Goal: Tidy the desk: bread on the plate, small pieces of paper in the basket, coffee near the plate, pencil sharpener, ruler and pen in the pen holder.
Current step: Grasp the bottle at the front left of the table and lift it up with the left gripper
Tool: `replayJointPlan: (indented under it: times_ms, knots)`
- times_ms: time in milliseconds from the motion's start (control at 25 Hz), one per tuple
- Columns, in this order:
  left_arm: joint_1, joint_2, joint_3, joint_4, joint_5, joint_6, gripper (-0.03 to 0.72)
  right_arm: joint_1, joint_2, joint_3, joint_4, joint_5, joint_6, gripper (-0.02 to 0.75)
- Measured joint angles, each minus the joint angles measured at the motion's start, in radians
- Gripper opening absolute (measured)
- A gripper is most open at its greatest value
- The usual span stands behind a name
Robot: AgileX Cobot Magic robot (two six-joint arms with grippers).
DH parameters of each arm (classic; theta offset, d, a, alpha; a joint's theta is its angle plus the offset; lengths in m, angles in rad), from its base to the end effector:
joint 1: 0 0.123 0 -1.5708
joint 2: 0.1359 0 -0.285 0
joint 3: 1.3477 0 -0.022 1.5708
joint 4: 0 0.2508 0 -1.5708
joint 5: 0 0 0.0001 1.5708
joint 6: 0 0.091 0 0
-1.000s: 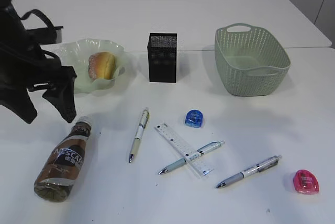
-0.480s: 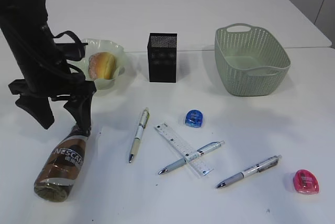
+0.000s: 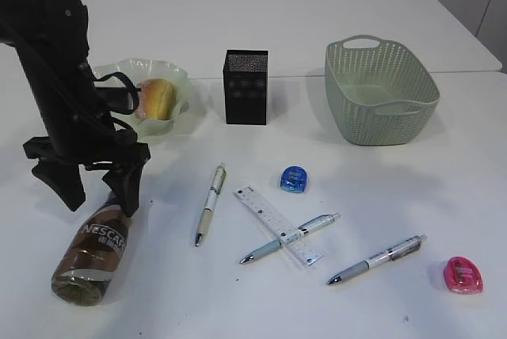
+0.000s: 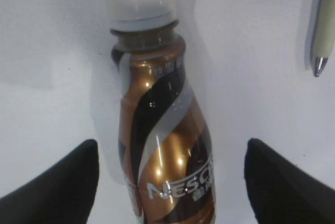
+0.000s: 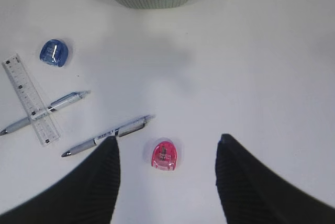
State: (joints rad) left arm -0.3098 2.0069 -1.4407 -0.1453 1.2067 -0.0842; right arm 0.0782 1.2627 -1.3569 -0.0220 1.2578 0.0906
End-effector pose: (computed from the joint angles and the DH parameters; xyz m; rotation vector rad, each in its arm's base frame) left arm 0.3552 -0.1266 0.1770 -0.2486 -2.9885 0.1618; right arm 0.2364 0.0166 0.3905 0.0144 2.6469 0.0264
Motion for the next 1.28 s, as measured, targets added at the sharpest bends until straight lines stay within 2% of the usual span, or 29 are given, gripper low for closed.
replayJointPlan:
  times_ms: [1280]
  knots:
    - [0.0,0.11,-0.002,0.002,-0.047,0.0,0.594,0.0,0.0,0.0,0.0,0.0,0.0,0.458]
